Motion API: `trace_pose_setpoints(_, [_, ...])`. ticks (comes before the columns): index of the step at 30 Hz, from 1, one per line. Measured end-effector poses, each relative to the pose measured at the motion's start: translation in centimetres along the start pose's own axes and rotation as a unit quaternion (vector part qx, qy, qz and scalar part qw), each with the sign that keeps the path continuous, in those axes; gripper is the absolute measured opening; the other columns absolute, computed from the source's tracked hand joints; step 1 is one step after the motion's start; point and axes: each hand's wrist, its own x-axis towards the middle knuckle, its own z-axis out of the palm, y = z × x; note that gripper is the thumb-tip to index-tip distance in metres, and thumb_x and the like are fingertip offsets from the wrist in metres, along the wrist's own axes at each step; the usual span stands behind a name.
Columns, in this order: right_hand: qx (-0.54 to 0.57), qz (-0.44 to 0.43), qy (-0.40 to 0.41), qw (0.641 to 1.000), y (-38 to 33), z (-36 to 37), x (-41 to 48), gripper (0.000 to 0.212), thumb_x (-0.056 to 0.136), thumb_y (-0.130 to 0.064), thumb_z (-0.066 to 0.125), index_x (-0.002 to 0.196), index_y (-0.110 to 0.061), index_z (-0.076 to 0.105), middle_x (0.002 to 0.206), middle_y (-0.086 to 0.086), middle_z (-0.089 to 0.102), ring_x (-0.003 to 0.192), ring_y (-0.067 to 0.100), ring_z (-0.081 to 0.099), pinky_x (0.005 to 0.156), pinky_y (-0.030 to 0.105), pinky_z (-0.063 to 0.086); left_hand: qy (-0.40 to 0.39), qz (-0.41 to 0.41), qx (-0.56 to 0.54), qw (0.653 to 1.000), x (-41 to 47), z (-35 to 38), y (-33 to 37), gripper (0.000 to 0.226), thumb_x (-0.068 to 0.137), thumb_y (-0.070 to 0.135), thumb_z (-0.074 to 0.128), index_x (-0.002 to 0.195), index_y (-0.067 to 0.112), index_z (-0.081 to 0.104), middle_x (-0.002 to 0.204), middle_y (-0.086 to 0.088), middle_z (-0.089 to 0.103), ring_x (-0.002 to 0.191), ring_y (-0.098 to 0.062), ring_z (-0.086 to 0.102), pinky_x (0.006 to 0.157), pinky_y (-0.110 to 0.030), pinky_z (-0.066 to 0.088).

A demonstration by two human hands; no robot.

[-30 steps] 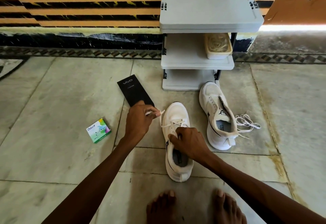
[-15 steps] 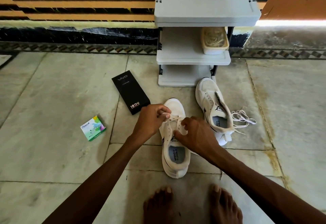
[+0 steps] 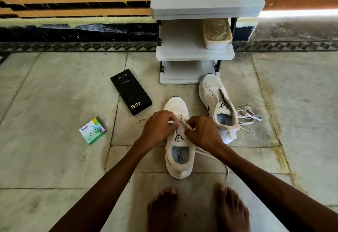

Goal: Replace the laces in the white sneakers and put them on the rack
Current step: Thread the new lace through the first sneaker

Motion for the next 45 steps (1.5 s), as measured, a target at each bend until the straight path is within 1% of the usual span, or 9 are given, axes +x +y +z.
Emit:
trace_pose_setpoints(6, [0.242,0.172,-0.129,0.946,0.7,-2.0,0.7,0.013,0.088,-0.003,0.065,0.084,-0.015,0.070,0.075,0.008,0.069,0.064,0.020,0.067,0.059,0.033,0.060,0.052,-0.020,-0.036,0.998,-0.7,2.1,0.5,0.004,0.087,0.028,0.066,0.085,0.029,0.069,0.095,0.013,0.066,0.088,-0.009,0.061,0.076,-0.031,0.051])
trace_pose_setpoints(14, [0.235,0.156,-0.135,0.950,0.5,-1.9,0.5,0.011,0.089,-0.010,0.067,0.099,-0.013,0.065,0.085,0.010,0.070,0.079,0.031,0.070,0.072,0.045,0.061,0.071,-0.016,-0.044,0.996,-1.0,2.2,0.7,0.004,0.088,0.028,0.067,0.088,0.026,0.071,0.095,0.011,0.069,0.086,-0.007,0.062,0.072,-0.026,0.050])
trace_pose_setpoints(19, [0.031,0.051,-0.102,0.993,-0.4,-1.4,0.3,0.022,0.089,-0.031,0.067,0.106,-0.016,0.063,0.093,0.003,0.068,0.074,0.017,0.067,0.069,0.035,0.058,0.106,-0.038,-0.035,0.993,-1.4,3.1,2.1,0.008,0.091,0.025,0.066,0.093,0.023,0.073,0.093,0.011,0.071,0.082,-0.005,0.060,0.068,-0.021,0.044])
trace_pose_setpoints(23, [0.169,0.130,-0.141,0.967,-0.4,-2.2,0.8,0.015,0.098,-0.010,0.051,0.097,-0.004,0.065,0.091,0.017,0.071,0.065,0.019,0.069,0.060,0.027,0.059,0.079,-0.113,-0.141,0.980,-1.3,3.0,2.3,0.012,0.092,0.021,0.064,0.090,0.020,0.076,0.090,0.006,0.074,0.087,-0.012,0.068,0.081,-0.032,0.055])
trace_pose_setpoints(29, [-0.021,-0.008,-0.044,0.999,0.3,-0.5,0.6,0.012,0.091,-0.008,0.057,0.095,-0.007,0.069,0.085,0.010,0.071,0.071,0.024,0.068,0.069,0.044,0.058,-0.019,-0.237,-0.350,0.906,-0.6,1.5,2.7,0.037,0.084,0.049,0.058,0.096,0.018,0.076,0.093,-0.004,0.075,0.091,-0.023,0.071,0.090,-0.046,0.056])
trace_pose_setpoints(34, [-0.039,-0.033,0.041,0.998,0.7,0.1,0.8,0.006,0.086,-0.012,0.066,0.087,-0.013,0.072,0.081,0.004,0.072,0.072,0.021,0.066,0.060,0.029,0.047,-0.042,-0.210,-0.255,0.943,-1.1,0.9,3.3,0.043,0.097,0.028,0.052,0.140,0.028,0.046,0.129,0.000,0.056,0.113,-0.020,0.057,0.094,-0.036,0.050])
trace_pose_setpoints(39, [-0.118,-0.066,0.038,0.990,0.7,-1.1,1.3,0.017,0.074,-0.006,0.066,0.082,-0.020,0.064,0.084,-0.001,0.069,0.078,0.026,0.065,0.065,0.037,0.051,-0.101,-0.213,-0.294,0.926,-1.0,0.7,3.0,0.067,0.090,0.024,0.061,0.143,0.034,0.023,0.125,-0.005,0.059,0.107,-0.022,0.060,0.098,-0.042,0.049])
trace_pose_setpoints(43, [-0.043,-0.106,0.134,0.984,-1.4,-4.9,1.6,0.017,0.076,0.000,0.060,0.079,-0.016,0.060,0.078,0.001,0.066,0.072,0.025,0.062,0.061,0.033,0.045,-0.128,-0.192,-0.262,0.937,-0.6,0.7,2.8,0.075,0.087,0.021,0.064,0.145,0.034,0.018,0.125,-0.005,0.063,0.111,-0.022,0.059,0.101,-0.040,0.046])
trace_pose_setpoints(45, [0.142,-0.121,0.200,0.962,-3.2,-7.9,1.8,0.015,0.086,0.000,0.056,0.080,-0.014,0.058,0.078,0.001,0.065,0.074,0.022,0.064,0.067,0.031,0.052,-0.133,-0.189,-0.266,0.936,-0.6,0.7,2.5,0.074,0.087,0.021,0.065,0.145,0.033,0.020,0.127,-0.003,0.061,0.110,-0.020,0.059,0.097,-0.036,0.047])
